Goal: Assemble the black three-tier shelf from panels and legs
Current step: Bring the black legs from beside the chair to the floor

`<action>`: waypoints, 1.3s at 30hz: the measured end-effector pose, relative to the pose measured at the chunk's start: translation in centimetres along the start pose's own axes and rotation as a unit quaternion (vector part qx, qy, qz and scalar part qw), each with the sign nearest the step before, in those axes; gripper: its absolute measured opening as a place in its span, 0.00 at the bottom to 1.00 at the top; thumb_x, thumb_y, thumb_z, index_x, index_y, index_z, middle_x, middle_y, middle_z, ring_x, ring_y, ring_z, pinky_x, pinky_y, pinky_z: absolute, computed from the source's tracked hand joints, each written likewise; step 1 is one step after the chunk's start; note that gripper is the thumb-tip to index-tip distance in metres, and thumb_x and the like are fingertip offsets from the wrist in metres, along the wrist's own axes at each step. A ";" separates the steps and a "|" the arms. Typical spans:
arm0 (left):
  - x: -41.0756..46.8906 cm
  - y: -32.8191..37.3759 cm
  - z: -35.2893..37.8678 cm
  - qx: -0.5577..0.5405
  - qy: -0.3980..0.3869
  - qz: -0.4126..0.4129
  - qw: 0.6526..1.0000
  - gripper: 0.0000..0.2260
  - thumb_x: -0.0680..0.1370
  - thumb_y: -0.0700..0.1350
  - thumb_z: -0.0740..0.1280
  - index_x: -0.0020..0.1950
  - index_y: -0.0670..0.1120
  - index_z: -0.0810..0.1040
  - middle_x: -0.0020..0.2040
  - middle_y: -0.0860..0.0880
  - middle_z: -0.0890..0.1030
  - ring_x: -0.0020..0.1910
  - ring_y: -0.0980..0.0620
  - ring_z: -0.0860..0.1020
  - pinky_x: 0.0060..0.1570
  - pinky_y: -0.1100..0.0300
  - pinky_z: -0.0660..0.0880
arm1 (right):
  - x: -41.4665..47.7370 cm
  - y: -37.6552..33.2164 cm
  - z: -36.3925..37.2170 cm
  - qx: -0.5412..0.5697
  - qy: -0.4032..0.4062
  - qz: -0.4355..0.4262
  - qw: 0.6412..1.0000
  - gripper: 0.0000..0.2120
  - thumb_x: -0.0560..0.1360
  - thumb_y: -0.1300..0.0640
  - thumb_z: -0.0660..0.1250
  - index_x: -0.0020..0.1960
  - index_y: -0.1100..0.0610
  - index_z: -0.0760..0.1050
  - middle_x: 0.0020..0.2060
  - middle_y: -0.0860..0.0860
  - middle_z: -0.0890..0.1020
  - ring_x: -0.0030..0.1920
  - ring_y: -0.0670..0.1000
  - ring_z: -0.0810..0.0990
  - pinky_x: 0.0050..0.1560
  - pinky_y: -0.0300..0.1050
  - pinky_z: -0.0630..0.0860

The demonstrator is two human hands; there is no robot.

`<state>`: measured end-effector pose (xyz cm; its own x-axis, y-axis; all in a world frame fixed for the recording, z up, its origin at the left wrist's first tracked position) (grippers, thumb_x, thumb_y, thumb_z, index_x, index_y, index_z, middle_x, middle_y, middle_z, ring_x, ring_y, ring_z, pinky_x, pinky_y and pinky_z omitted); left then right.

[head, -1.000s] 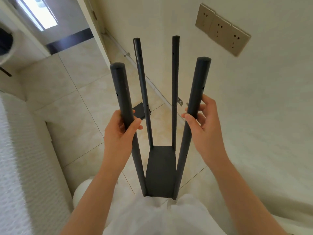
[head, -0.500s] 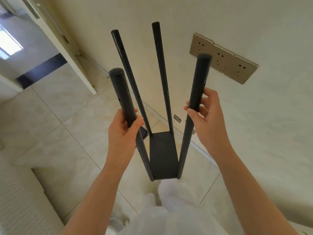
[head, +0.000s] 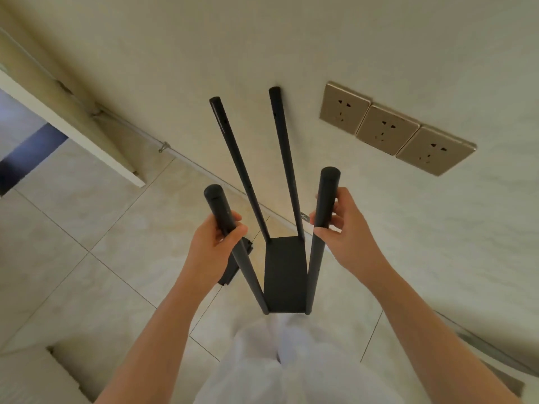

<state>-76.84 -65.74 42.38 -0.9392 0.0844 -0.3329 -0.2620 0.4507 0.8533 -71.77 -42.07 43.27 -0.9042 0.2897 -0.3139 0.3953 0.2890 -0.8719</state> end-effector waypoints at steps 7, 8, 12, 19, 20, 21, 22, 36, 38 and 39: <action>4.1 -3.4 0.6 0.046 -0.136 -0.015 0.990 0.06 0.79 0.41 0.71 0.56 0.45 0.80 0.49 0.53 0.84 0.43 0.67 0.81 0.42 0.76 0.74 | 0.3 2.7 2.0 -0.026 0.051 0.045 0.997 0.18 0.77 0.66 0.69 0.63 0.55 0.69 0.55 0.51 0.82 0.54 0.52 0.83 0.59 0.48 0.79; 4.5 -4.0 0.5 0.054 -0.146 -0.013 0.988 0.06 0.79 0.40 0.71 0.56 0.45 0.81 0.49 0.53 0.84 0.42 0.67 0.81 0.41 0.74 0.75 | 0.0 3.1 2.5 -0.033 0.053 0.049 0.997 0.19 0.76 0.67 0.69 0.62 0.53 0.69 0.55 0.50 0.82 0.55 0.51 0.83 0.59 0.48 0.79; 5.3 -6.6 0.2 0.078 -0.164 0.000 0.983 0.06 0.78 0.38 0.71 0.54 0.46 0.81 0.52 0.54 0.83 0.46 0.60 0.82 0.48 0.67 0.77 | -1.5 5.5 4.7 -0.050 0.057 0.076 0.994 0.23 0.75 0.69 0.69 0.63 0.48 0.70 0.51 0.41 0.83 0.53 0.43 0.83 0.57 0.43 0.78; 6.5 -11.0 2.2 0.153 -0.246 0.017 0.957 0.15 0.79 0.39 0.71 0.64 0.48 0.80 0.55 0.53 0.83 0.51 0.59 0.80 0.53 0.71 0.75 | -3.8 10.6 7.9 -0.018 0.116 0.159 0.980 0.21 0.71 0.72 0.71 0.50 0.47 0.74 0.46 0.46 0.84 0.53 0.48 0.83 0.60 0.46 0.77; 6.7 -11.5 2.7 0.162 -0.255 0.018 0.953 0.16 0.79 0.40 0.71 0.66 0.49 0.79 0.55 0.53 0.83 0.52 0.58 0.80 0.53 0.70 0.75 | -3.9 11.4 8.2 -0.018 0.116 0.168 0.979 0.21 0.70 0.72 0.71 0.48 0.46 0.75 0.46 0.47 0.84 0.52 0.49 0.83 0.59 0.46 0.77; 6.9 -12.1 3.3 0.174 -0.261 0.018 0.949 0.16 0.79 0.40 0.71 0.66 0.48 0.79 0.56 0.51 0.83 0.53 0.57 0.80 0.56 0.66 0.76 | -3.9 12.4 8.5 -0.019 0.116 0.176 0.977 0.20 0.70 0.72 0.72 0.46 0.46 0.76 0.46 0.48 0.85 0.52 0.50 0.83 0.59 0.46 0.77; 7.1 -12.8 3.8 0.189 -0.266 0.016 0.945 0.16 0.79 0.40 0.71 0.66 0.47 0.79 0.56 0.50 0.83 0.53 0.56 0.80 0.58 0.62 0.77 | -3.9 13.3 8.7 -0.019 0.118 0.185 0.976 0.20 0.69 0.73 0.72 0.45 0.47 0.77 0.47 0.49 0.85 0.52 0.51 0.83 0.58 0.45 0.78; 9.2 -23.0 8.6 0.275 -0.283 -0.045 0.918 0.12 0.81 0.43 0.69 0.64 0.43 0.79 0.54 0.46 0.83 0.52 0.52 0.80 0.60 0.54 0.78 | -2.9 26.2 14.9 -0.032 0.166 0.262 0.950 0.12 0.76 0.67 0.69 0.58 0.56 0.80 0.54 0.53 0.83 0.51 0.55 0.82 0.37 0.22 0.72; 9.5 -24.0 9.2 0.275 -0.278 -0.040 0.919 0.11 0.81 0.42 0.69 0.63 0.43 0.80 0.54 0.46 0.83 0.50 0.54 0.79 0.58 0.56 0.78 | -2.6 27.3 15.0 -0.031 0.176 0.261 0.949 0.12 0.76 0.68 0.69 0.56 0.54 0.79 0.53 0.53 0.83 0.49 0.55 0.82 0.37 0.23 0.73; 9.6 -24.4 9.5 0.274 -0.273 -0.036 0.922 0.11 0.81 0.41 0.69 0.62 0.43 0.80 0.53 0.47 0.83 0.50 0.55 0.78 0.56 0.58 0.77 | -2.4 27.7 15.1 -0.030 0.182 0.257 0.949 0.13 0.76 0.68 0.69 0.55 0.54 0.79 0.53 0.53 0.83 0.47 0.54 0.81 0.37 0.22 0.73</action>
<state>-77.34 -67.47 14.55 -0.6326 0.4033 -0.6612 -0.0282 0.8411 0.5401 -61.06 -48.54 14.24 -0.4780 0.6987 -0.5323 0.7873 0.0720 -0.6124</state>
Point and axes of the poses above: each hand's wrist, its own x-axis towards the middle knuckle, its own z-axis out of the palm, y = z × x, the point moved 7 cm from there along x, towards the middle knuckle
